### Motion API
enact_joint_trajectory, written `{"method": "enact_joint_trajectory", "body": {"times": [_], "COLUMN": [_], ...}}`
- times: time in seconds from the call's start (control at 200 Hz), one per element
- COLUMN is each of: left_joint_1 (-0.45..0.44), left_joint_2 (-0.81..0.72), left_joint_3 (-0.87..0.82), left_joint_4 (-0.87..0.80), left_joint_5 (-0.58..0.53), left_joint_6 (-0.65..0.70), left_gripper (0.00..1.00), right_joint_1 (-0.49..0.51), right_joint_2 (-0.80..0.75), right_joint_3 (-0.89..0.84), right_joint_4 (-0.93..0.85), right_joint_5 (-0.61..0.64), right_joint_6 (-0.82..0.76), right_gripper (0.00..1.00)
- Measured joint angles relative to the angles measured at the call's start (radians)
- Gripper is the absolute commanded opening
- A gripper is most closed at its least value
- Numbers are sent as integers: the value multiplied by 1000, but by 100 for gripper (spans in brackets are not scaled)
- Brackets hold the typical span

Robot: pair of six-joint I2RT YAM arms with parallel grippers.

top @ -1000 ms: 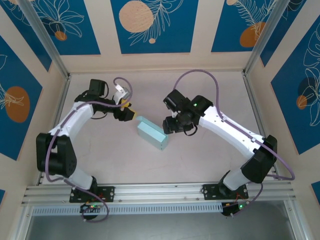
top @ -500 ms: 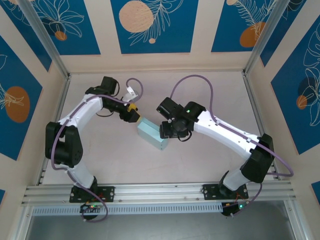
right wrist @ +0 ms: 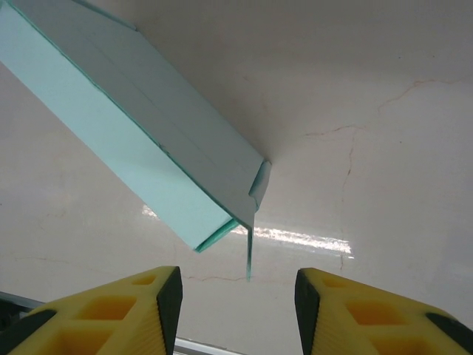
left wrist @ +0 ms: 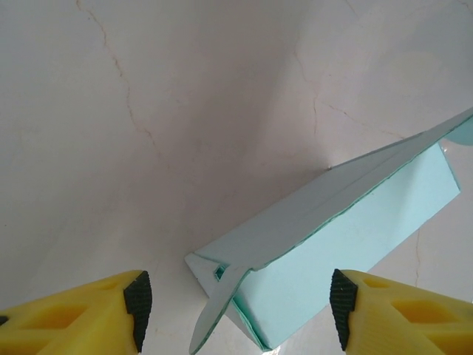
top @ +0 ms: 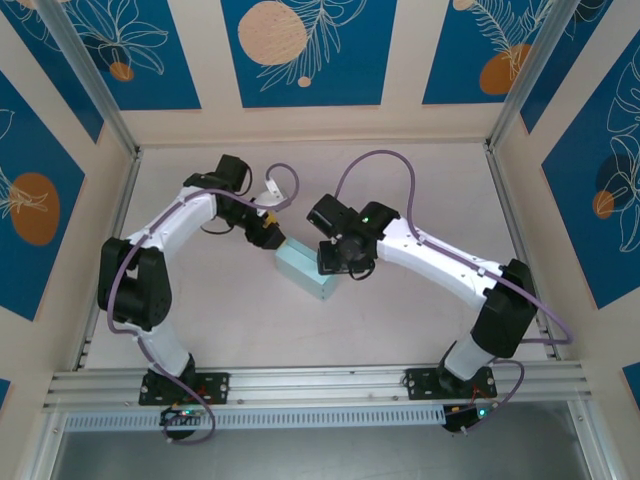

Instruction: Fold the paper box

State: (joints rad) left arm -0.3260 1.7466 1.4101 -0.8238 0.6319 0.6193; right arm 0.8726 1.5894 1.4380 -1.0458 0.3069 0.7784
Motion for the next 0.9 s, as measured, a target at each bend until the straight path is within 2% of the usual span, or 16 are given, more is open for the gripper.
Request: {"method": "enact_joint_trajectory", "body": {"times": [0.12,0.57,0.68,0.76,0.9], "left_joint_1": [-13,-17,-18,-27,-48], "left_joint_2": [7,7,6,-40,-138], "left_joint_3": [0,-16,-17,-92,-193], "left_joint_4": [7,46,51,122,225], "left_joint_5": [-25,-65,-66,-89,-129], "left_joint_6": [-10,-56,-61,-124,-229], "left_gripper": [53,26,13,4,2], "right_joint_1": [-3,-2,-2,-2,-2], "right_joint_2": [30,84,84,92,104], "right_joint_3": [13,47,47,59,75], "right_joint_4": [10,10,9,-10,-47], "right_joint_5": [1,1,4,34,82], "right_joint_6": [-2,-2,-3,4,7], "right_gripper": [36,21,17,16,16]}}
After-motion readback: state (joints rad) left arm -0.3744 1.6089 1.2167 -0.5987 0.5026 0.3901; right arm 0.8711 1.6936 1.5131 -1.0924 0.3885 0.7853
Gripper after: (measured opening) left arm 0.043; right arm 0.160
